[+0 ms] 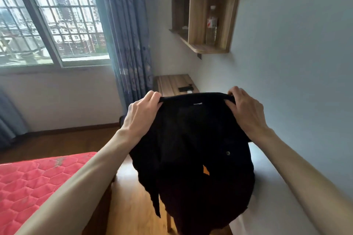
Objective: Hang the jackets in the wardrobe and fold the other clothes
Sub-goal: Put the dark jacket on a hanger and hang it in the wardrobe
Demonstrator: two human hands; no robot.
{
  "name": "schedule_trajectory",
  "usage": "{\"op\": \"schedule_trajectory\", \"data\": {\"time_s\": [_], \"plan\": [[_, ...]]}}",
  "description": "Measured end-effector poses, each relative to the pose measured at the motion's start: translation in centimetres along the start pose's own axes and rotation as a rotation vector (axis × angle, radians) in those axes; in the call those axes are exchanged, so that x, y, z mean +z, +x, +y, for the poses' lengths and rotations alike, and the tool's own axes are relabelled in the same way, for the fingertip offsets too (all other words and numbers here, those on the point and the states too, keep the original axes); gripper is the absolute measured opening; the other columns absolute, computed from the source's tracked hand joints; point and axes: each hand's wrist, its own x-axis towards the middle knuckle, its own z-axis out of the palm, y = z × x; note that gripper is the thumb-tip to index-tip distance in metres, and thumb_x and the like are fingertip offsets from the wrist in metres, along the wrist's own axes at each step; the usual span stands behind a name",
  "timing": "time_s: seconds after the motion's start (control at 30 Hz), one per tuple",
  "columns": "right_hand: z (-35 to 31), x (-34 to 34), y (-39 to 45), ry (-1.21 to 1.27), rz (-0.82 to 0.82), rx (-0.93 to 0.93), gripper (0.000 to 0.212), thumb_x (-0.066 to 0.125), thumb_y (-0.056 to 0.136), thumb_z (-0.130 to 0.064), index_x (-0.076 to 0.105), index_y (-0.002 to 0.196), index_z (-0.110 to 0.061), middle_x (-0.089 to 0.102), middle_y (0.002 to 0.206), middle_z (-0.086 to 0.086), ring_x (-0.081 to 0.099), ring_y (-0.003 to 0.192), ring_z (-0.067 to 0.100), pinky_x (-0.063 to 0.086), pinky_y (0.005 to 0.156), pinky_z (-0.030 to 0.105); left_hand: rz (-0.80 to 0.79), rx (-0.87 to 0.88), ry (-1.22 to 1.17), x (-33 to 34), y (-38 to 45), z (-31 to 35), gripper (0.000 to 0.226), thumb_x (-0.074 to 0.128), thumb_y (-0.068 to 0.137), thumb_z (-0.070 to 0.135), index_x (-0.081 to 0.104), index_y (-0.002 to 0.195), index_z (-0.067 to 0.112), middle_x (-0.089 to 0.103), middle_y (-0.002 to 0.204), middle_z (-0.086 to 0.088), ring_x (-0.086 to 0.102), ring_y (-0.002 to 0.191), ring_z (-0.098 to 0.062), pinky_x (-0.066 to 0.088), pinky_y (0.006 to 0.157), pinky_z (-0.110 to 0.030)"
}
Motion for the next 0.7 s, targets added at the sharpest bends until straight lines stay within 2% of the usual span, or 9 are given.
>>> {"op": "schedule_trajectory", "data": {"time_s": [0.1, 0.17, 0.27, 0.33, 0.43, 0.57, 0.63, 0.7], "plan": [[-1.8, -0.6, 3.9, -0.069, 0.039, -0.146, 0.031, 0.049, 0.107, -0.038, 0.058, 0.106, -0.009, 0.063, 0.094, 0.006, 0.058, 0.068, 0.028, 0.024, 0.052, 0.022, 0.049, -0.027, 0.071, -3.0, 1.3, -1.6, 0.022, 0.053, 0.104, 0.026, 0.059, 0.098, 0.006, 0.059, 0.09, -0.004, 0.047, 0.059, -0.015, 0.041, 0.056, -0.031], [-3.7, -0.9, 6.6, -0.1, 0.085, -0.258, 0.026, 0.053, 0.107, -0.036, 0.06, 0.107, -0.01, 0.063, 0.097, 0.007, 0.061, 0.079, 0.029, 0.033, 0.056, 0.025, 0.091, -0.067, 0.159, -5.1, 1.5, -2.9, 0.019, 0.056, 0.104, 0.025, 0.059, 0.097, 0.008, 0.06, 0.09, -0.003, 0.05, 0.062, -0.016, 0.037, 0.058, -0.029], [-7.6, -0.5, 10.1, -0.095, 0.179, -0.368, 0.019, 0.063, 0.104, -0.027, 0.064, 0.11, -0.009, 0.064, 0.104, 0.01, 0.06, 0.094, 0.032, 0.052, 0.073, 0.041, 0.152, -0.129, 0.321, -8.8, 1.4, -5.0, 0.016, 0.054, 0.108, 0.025, 0.058, 0.1, 0.012, 0.064, 0.093, -0.002, 0.064, 0.072, -0.026, 0.036, 0.056, -0.029], [-10.6, 0.1, 11.6, -0.096, 0.206, -0.378, 0.016, 0.065, 0.103, -0.022, 0.064, 0.111, -0.007, 0.061, 0.103, 0.011, 0.06, 0.093, 0.033, 0.054, 0.071, 0.043, 0.176, -0.214, 0.393, -11.6, 1.1, -6.4, 0.018, 0.05, 0.109, 0.026, 0.054, 0.099, 0.012, 0.064, 0.088, -0.002, 0.057, 0.061, -0.029, 0.033, 0.054, -0.032], [-15.0, 1.1, 12.3, -0.129, 0.195, -0.438, 0.015, 0.064, 0.102, -0.017, 0.062, 0.109, -0.004, 0.06, 0.096, 0.015, 0.062, 0.082, 0.035, 0.05, 0.061, 0.043, 0.163, -0.315, 0.476, -15.7, -0.4, -8.1, 0.018, 0.05, 0.109, 0.025, 0.052, 0.099, 0.01, 0.063, 0.074, -0.005, 0.044, 0.051, -0.029, 0.032, 0.054, -0.035], [-21.2, 1.8, 12.0, -0.117, 0.12, -0.488, 0.02, 0.056, 0.106, -0.024, 0.06, 0.115, -0.007, 0.067, 0.098, 0.013, 0.065, 0.082, 0.036, 0.046, 0.059, 0.04, 0.096, -0.417, 0.501, -20.2, -3.7, -10.3, 0.017, 0.048, 0.11, 0.024, 0.052, 0.103, 0.009, 0.066, 0.075, -0.011, 0.061, 0.061, -0.04, 0.037, 0.059, -0.039], [-24.9, 1.9, 11.9, -0.025, 0.092, -0.489, 0.019, 0.051, 0.107, -0.027, 0.057, 0.117, -0.011, 0.067, 0.1, 0.009, 0.066, 0.084, 0.034, 0.039, 0.061, 0.035, 0.06, -0.512, 0.51, -22.1, -5.8, -11.7, 0.018, 0.045, 0.11, 0.025, 0.051, 0.103, 0.009, 0.068, 0.078, -0.014, 0.064, 0.067, -0.042, 0.039, 0.061, -0.04], [-28.8, 2.1, 11.8, 0.076, 0.055, -0.506, 0.017, 0.049, 0.108, -0.026, 0.055, 0.116, -0.013, 0.066, 0.103, 0.01, 0.065, 0.088, 0.035, 0.039, 0.064, 0.037, 0.046, -0.589, 0.48, -24.0, -7.9, -13.2, 0.017, 0.044, 0.109, 0.025, 0.049, 0.102, 0.01, 0.066, 0.075, -0.013, 0.064, 0.068, -0.042, 0.039, 0.062, -0.041]]}}
